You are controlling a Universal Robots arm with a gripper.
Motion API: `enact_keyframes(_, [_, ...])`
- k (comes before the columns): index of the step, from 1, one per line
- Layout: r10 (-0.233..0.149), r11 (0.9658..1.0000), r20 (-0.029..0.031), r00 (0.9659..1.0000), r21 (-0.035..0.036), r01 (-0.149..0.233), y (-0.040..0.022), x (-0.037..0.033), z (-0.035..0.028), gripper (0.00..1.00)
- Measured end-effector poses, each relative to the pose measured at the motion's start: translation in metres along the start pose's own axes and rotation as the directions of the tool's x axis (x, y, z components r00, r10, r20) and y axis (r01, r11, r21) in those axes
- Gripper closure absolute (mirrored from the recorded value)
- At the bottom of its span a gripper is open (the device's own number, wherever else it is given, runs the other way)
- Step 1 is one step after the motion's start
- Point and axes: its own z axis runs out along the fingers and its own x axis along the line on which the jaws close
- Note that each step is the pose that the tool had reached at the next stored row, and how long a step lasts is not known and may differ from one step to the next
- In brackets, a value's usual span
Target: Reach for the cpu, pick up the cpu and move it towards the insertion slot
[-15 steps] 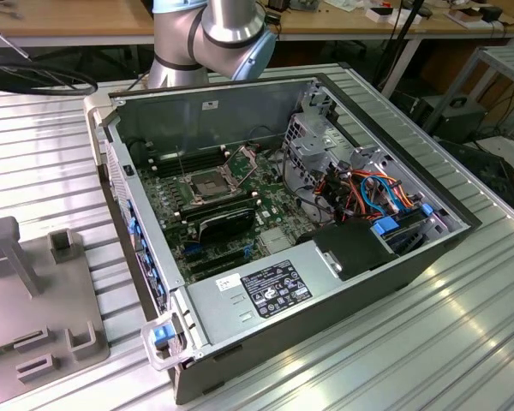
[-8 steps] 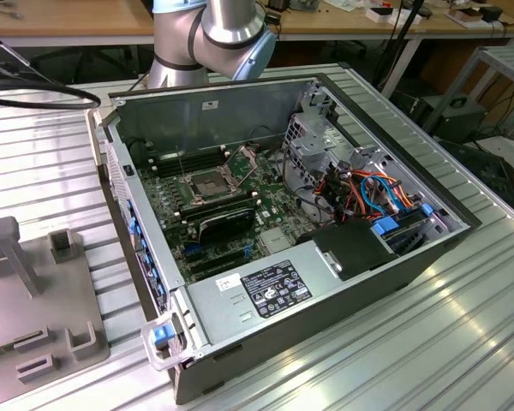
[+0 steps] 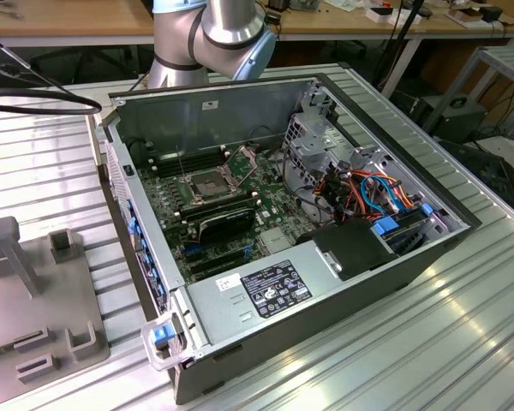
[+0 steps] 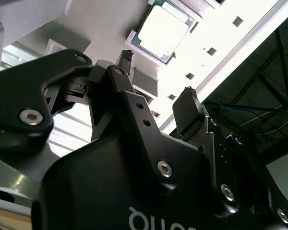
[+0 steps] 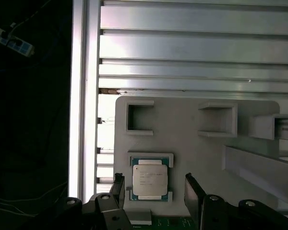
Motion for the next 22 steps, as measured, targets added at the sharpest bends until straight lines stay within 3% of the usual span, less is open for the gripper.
enact_keyframes(5, [0.000, 1.0000, 0.0000, 1.0000, 0.0000, 0.000, 0.0000, 0.0000, 0.0000, 0.38])
enact_keyframes(7, [0.000, 1.0000, 0.0002, 1.0000, 0.0001, 0.000, 0.0000, 0.0000, 0.0005, 0.31])
enact_keyframes(8, [0.000, 1.0000, 0.0002, 1.0000, 0.0002, 0.000, -0.0001, -0.0001, 0.0017, 0.31])
enact_keyframes(9, [0.000, 1.0000, -0.0008, 1.0000, 0.0004, 0.000, -0.0004, 0.0000, 0.0041, 0.25])
enact_keyframes(12, [0.000, 1.0000, -0.0022, 1.0000, 0.0003, 0.000, -0.0033, 0.0001, 0.0093, 0.25])
enact_keyframes(17, [0.003, 1.0000, -0.0095, 0.9999, 0.0003, -0.003, -0.0042, 0.0003, 0.0182, 0.25])
enact_keyframes(19, [0.008, 1.0000, -0.0187, 0.9998, 0.0002, -0.008, -0.0044, 0.0003, 0.0201, 0.25])
enact_keyframes(22, [0.011, 0.9999, -0.0179, 0.9998, 0.0001, -0.011, -0.0053, 0.0004, 0.0252, 0.25])
